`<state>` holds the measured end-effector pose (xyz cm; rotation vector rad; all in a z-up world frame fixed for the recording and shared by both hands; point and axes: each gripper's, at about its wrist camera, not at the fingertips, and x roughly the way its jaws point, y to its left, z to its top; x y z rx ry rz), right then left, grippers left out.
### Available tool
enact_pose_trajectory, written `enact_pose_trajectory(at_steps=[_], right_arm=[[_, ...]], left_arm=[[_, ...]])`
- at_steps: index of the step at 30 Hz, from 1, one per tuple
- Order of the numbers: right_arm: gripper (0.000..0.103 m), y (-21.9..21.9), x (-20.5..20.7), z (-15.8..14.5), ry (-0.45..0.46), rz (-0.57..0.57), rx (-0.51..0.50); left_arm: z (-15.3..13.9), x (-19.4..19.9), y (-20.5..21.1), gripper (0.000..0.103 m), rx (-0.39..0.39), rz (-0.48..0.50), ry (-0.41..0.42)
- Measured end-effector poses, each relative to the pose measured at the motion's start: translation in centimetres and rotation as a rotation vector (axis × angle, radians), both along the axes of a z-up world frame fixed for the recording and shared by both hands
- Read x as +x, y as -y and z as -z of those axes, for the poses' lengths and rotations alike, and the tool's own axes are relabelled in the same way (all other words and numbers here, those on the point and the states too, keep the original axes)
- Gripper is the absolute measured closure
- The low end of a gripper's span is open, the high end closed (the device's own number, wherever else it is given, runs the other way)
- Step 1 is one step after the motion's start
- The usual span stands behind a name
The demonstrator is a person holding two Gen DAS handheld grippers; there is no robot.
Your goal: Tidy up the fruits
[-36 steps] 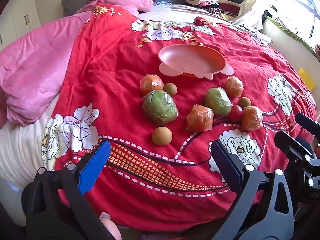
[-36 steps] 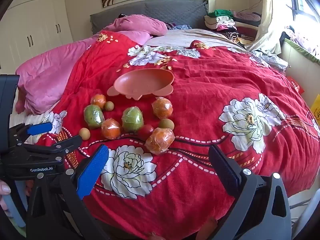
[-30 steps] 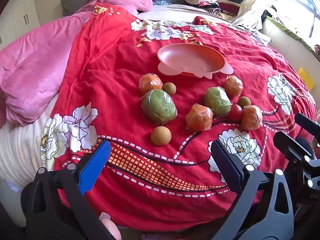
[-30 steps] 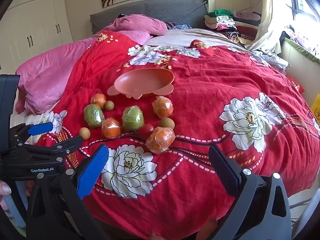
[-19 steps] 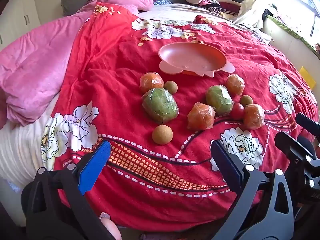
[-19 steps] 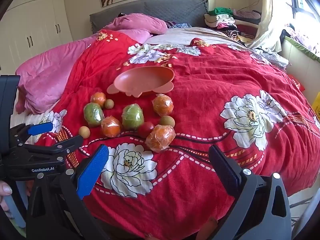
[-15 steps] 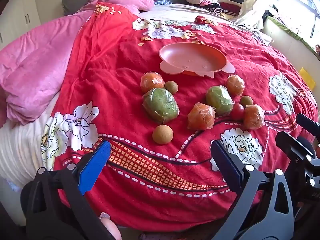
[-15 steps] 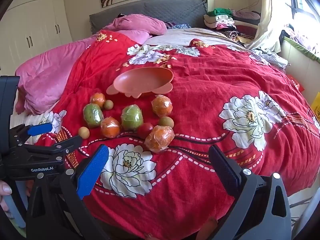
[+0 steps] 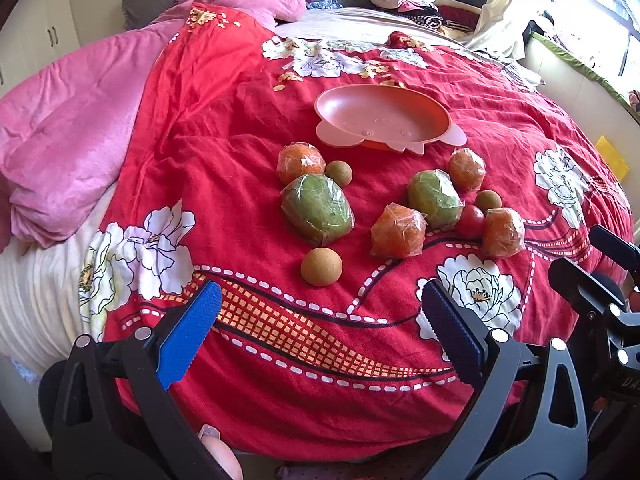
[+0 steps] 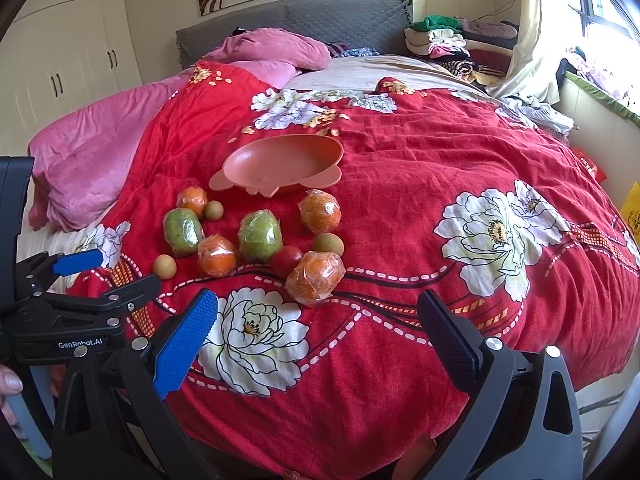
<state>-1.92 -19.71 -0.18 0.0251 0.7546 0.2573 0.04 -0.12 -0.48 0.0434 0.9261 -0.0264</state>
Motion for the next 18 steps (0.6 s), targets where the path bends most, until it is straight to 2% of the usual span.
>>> enact_pose_trajectory(at_steps=[18], right_arm=[[0.004, -0.15, -0.04, 0.02, 0.006, -0.002, -0.002]], left_arm=[[-0.03, -0.44, 0.55, 0.008, -0.001, 0.006, 0.004]])
